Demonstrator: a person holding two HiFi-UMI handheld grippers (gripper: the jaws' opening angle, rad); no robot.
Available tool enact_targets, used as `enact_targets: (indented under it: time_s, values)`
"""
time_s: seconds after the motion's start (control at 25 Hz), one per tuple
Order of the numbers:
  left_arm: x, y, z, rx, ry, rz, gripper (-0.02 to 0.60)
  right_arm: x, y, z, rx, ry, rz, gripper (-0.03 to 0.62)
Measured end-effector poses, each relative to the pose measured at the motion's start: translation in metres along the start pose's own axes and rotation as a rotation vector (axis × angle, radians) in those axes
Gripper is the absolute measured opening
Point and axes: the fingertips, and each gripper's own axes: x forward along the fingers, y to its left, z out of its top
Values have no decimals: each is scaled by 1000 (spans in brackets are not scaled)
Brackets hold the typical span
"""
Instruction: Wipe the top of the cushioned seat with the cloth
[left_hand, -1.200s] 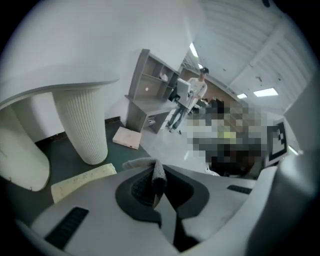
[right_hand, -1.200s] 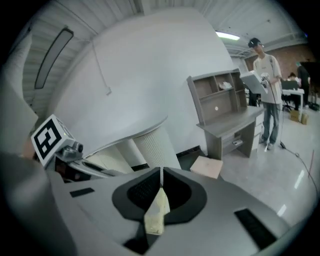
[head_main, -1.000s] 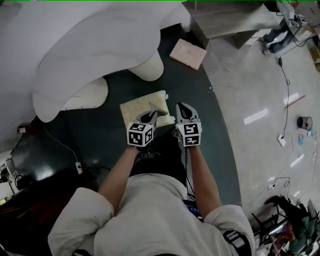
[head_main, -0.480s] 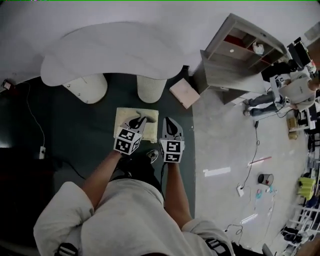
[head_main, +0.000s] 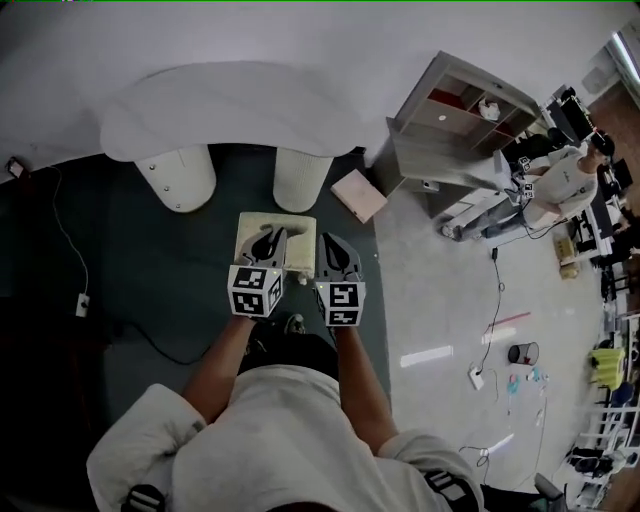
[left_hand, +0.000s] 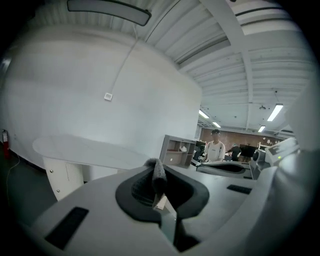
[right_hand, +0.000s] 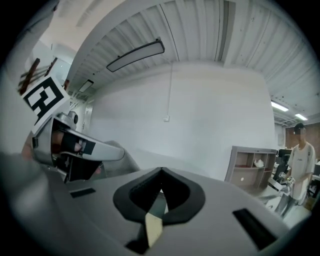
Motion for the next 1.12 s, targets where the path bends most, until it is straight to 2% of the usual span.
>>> enact_targets:
  time_s: [0.12, 0.32, 0.56, 0.68, 0.8, 1.12]
  values:
    - [-21, -19, -7, 29, -15, 55, 19, -31, -4, 2, 7, -8, 6, 9]
    - [-58, -52, -16, 65, -51, 143, 18, -78, -14, 2, -75, -22, 3, 9]
    - [-106, -105, -23, 64, -81, 216, 20, -163, -24, 12, 3, -56, 29, 9]
    - [-118, -153, -45, 99, -94, 206, 18, -210, -42, -13, 34, -60, 8, 9]
    - [-122, -188, -68, 125, -71, 179, 18, -239, -50, -30, 24, -57, 4, 9]
    - [-134, -243, -68, 246, -69, 147, 18, -278, -68, -25, 46, -91, 5, 9]
